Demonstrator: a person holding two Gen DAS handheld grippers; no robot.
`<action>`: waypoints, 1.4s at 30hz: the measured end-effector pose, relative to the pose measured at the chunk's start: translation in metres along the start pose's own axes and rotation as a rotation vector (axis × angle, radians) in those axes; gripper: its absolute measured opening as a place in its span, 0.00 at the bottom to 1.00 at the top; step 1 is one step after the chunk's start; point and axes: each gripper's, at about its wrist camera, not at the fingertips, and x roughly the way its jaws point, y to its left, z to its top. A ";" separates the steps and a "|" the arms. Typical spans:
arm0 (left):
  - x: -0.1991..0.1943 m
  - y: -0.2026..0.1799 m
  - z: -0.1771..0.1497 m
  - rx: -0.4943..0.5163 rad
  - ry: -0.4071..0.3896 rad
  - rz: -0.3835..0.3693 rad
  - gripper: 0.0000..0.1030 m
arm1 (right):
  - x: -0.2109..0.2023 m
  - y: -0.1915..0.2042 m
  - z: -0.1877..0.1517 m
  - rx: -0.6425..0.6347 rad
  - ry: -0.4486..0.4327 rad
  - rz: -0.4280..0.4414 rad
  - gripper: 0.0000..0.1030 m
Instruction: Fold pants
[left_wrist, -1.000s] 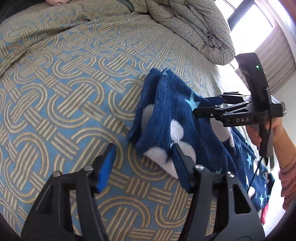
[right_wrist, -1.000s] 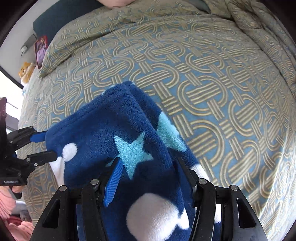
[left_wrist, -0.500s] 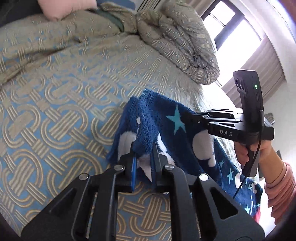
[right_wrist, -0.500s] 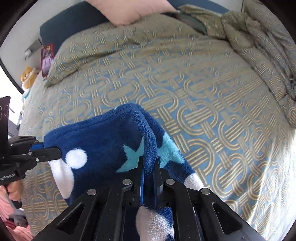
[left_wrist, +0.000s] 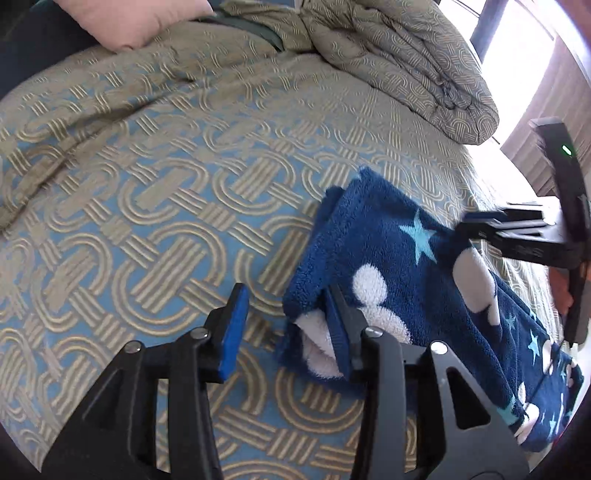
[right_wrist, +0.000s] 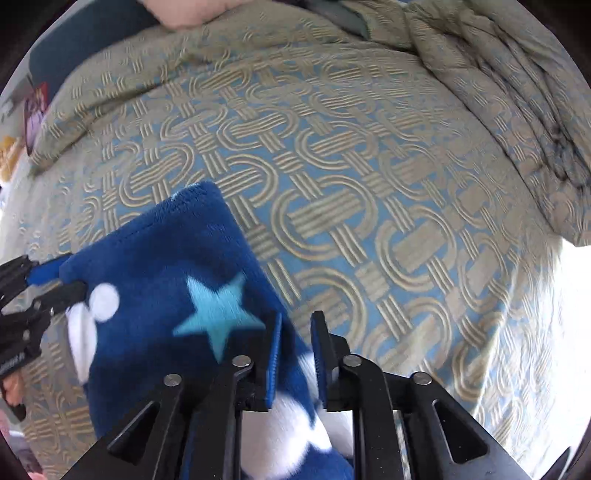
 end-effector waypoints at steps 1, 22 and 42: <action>-0.006 0.000 0.000 0.004 -0.014 0.016 0.42 | -0.013 -0.010 -0.012 0.012 -0.014 0.010 0.33; 0.042 -0.269 -0.001 0.893 0.226 -0.286 0.47 | -0.112 -0.161 -0.339 0.268 0.120 -0.016 0.45; 0.074 -0.287 -0.029 1.381 0.469 -0.372 0.09 | -0.064 -0.142 -0.289 0.125 0.195 0.040 0.09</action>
